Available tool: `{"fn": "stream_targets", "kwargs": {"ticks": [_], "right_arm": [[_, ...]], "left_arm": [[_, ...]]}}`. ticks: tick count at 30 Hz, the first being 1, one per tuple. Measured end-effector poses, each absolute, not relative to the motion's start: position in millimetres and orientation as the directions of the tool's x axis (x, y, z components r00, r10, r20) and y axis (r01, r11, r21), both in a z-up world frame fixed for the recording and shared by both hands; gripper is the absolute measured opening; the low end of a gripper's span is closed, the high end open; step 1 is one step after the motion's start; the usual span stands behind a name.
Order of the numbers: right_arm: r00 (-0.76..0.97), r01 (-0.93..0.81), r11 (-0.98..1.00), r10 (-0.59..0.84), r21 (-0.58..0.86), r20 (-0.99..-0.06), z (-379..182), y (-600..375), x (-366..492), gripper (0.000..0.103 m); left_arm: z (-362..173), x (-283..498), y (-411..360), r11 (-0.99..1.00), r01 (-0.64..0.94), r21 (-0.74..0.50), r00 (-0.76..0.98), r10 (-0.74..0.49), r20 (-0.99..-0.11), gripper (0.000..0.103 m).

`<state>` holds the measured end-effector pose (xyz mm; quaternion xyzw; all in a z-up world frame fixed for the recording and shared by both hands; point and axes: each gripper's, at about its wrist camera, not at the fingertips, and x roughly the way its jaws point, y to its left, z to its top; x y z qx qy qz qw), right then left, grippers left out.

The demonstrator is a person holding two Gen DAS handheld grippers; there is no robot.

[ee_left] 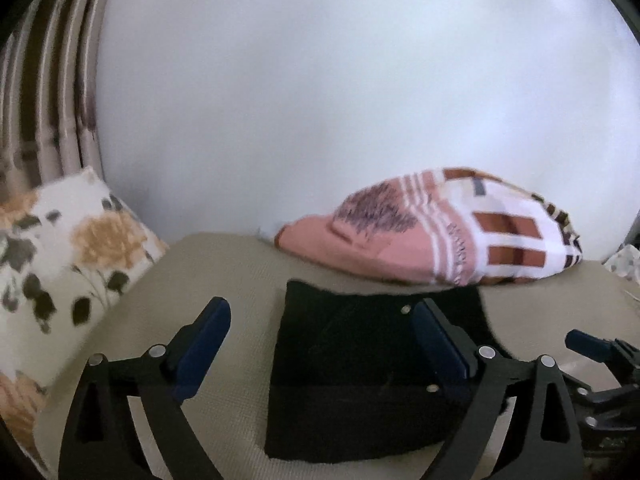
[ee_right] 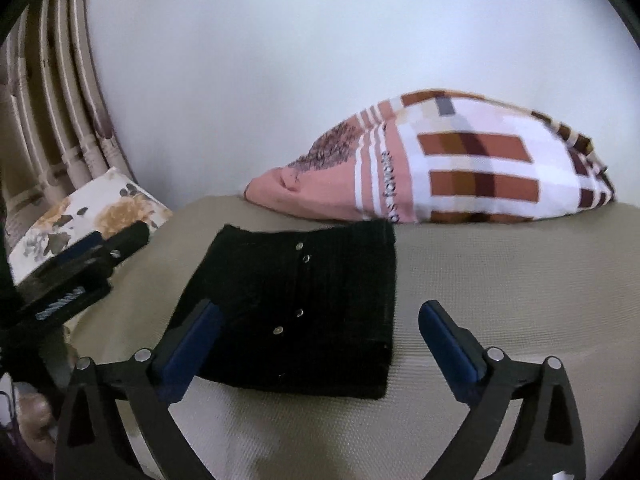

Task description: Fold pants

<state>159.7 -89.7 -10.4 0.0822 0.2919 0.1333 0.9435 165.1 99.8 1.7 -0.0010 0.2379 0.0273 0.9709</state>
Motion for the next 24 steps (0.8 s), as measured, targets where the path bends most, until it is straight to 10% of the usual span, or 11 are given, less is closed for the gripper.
{"fn": "stream_targets", "kwargs": {"ticks": [15, 24], "right_arm": [[0.843, -0.224, 0.941, 0.318, 0.254, -0.434, 47, -121, 93, 0.103], [0.852, -0.229, 0.933, 0.331, 0.279, -0.405, 59, -135, 67, 0.103]], "left_arm": [[123, 57, 70, 0.994, -0.112, 0.013, 0.963, 0.111, -0.246, 0.103], [138, 43, 55, 0.996, -0.088, 0.030, 0.952, 0.093, -0.292, 0.103]]}}
